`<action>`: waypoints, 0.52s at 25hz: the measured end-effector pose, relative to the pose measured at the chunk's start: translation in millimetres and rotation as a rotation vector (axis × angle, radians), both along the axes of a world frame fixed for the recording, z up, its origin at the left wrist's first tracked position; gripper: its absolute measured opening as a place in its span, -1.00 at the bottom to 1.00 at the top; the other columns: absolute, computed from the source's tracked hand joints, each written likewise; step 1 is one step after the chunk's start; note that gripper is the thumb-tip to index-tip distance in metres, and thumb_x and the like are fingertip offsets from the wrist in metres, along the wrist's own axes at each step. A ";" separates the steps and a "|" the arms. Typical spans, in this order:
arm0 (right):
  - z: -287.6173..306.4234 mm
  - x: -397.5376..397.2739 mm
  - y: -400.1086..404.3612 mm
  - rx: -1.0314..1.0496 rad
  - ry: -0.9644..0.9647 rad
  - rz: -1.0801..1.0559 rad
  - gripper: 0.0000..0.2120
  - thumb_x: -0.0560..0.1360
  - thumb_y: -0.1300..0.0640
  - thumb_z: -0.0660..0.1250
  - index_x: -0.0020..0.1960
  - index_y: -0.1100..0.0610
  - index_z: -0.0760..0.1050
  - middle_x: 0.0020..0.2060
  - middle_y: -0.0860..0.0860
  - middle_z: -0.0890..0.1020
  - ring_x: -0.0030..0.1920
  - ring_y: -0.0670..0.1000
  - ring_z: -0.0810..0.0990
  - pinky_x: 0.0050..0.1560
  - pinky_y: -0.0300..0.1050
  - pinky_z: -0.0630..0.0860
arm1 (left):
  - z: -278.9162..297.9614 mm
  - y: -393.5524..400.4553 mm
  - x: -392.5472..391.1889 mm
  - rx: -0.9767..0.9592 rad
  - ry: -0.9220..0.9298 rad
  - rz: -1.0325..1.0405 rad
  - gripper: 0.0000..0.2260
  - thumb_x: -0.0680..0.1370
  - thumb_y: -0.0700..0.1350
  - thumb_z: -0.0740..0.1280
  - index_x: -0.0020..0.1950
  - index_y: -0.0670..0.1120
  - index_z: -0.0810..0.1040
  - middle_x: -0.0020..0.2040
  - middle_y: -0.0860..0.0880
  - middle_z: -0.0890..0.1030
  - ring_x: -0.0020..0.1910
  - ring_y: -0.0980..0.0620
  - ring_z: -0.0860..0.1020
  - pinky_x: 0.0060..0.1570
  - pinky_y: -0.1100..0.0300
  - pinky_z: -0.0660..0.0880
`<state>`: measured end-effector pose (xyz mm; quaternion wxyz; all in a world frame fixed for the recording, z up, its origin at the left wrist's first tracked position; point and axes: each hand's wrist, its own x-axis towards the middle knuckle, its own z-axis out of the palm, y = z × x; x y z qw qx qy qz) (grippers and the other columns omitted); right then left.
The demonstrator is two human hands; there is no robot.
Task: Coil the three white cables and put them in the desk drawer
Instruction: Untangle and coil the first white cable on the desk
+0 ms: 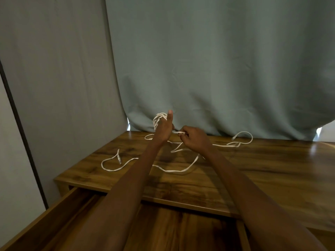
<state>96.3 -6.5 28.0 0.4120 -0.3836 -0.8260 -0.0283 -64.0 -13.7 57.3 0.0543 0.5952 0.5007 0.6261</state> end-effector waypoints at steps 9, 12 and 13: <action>-3.1 48.5 18.0 -0.127 0.145 0.068 -0.73 0.53 -0.18 0.35 -0.04 -0.01 0.66 -0.22 -0.07 0.68 -0.21 -0.06 0.62 -0.18 -0.01 0.54 | 3.8 -12.7 6.2 -0.477 0.496 -0.170 -0.37 0.55 0.39 0.13 -0.31 -0.13 0.56 -0.38 -0.10 0.59 -0.38 0.00 0.54 -0.28 0.15 0.46; -13.8 53.8 20.0 -0.180 0.145 0.093 -0.72 0.58 -0.15 0.29 0.00 0.03 0.63 -0.22 -0.02 0.67 -0.21 -0.02 0.62 -0.17 -0.01 0.53 | 5.4 -22.0 8.2 -0.584 0.224 -0.475 -0.60 0.57 0.14 0.34 -0.33 -0.10 0.48 -0.52 -0.06 0.36 -0.54 0.02 0.31 -0.46 0.20 0.26; -17.4 55.0 20.4 -0.167 0.152 0.105 -0.76 0.62 -0.09 0.26 0.06 0.04 0.61 -0.18 0.00 0.67 -0.18 -0.01 0.63 -0.14 -0.02 0.52 | 4.0 -23.8 8.6 -0.594 0.114 -0.607 -0.64 0.58 0.06 0.33 -0.33 -0.10 0.45 -0.55 -0.04 0.28 -0.56 0.02 0.23 -0.43 0.13 0.17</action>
